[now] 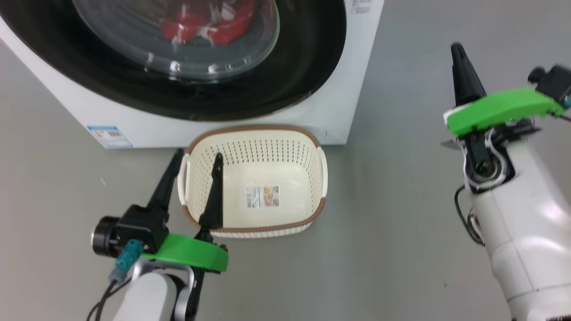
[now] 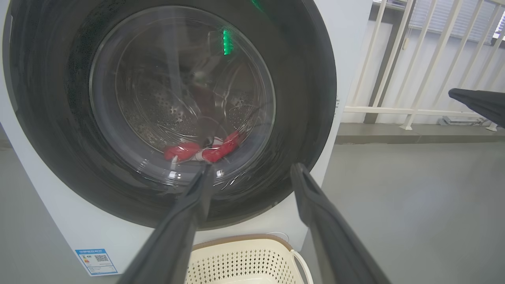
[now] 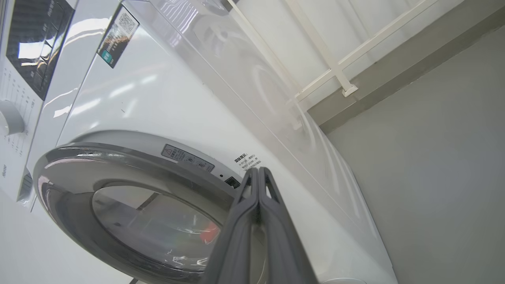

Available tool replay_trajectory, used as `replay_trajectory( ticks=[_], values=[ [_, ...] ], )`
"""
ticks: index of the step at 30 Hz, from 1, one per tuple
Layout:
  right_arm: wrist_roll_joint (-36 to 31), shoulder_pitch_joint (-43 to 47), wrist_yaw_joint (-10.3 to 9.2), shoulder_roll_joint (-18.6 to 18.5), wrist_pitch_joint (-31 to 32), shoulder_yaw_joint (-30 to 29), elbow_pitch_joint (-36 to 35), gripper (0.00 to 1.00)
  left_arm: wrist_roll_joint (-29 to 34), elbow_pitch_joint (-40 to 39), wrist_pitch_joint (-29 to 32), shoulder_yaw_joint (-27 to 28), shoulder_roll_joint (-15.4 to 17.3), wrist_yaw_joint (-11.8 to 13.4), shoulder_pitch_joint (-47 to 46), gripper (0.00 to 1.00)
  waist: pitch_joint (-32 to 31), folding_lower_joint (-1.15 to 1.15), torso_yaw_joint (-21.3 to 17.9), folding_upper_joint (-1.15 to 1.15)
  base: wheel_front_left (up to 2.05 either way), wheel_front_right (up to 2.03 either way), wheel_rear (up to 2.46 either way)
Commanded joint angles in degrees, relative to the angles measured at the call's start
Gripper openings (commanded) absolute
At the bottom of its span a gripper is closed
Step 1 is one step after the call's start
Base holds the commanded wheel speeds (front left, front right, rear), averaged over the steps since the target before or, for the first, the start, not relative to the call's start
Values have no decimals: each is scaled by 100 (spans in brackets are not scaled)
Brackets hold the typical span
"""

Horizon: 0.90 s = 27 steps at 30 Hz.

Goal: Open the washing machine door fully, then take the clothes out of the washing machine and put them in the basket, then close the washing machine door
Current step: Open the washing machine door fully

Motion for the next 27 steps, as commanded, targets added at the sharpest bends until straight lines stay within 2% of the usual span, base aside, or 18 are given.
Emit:
replay_trajectory(
  ticks=[1, 4, 9, 18, 27],
  values=[
    [197, -276, 3, 40, 181, 84, -89, 0, 13, -208, -39, 194, 133, 70, -217, 100, 352, 0, 74, 0, 0, 0, 0],
    [530, -576, 3, 24, 536, 21, -51, 0, 28, -337, -45, 193, 146, 84, -297, 100, 576, 0, 129, 0, 0, 0, 0],
    [1477, -1142, 3, 2, 1531, -198, -93, 0, 15, -668, -51, 158, 136, 96, -440, 100, 991, 0, 253, 0, 0, 0, 0],
    [2185, -1766, 3, -58, 2442, -399, -70, 0, 28, -948, -54, 78, 127, 155, -484, 100, 1367, 0, 406, 0, 0, 0, 0],
    [2498, -2322, 3, -79, 3084, -471, -30, 0, 14, -943, -61, 33, 134, 152, -564, 100, 1675, 0, 535, 0, 0, 0, 0]
  ],
)
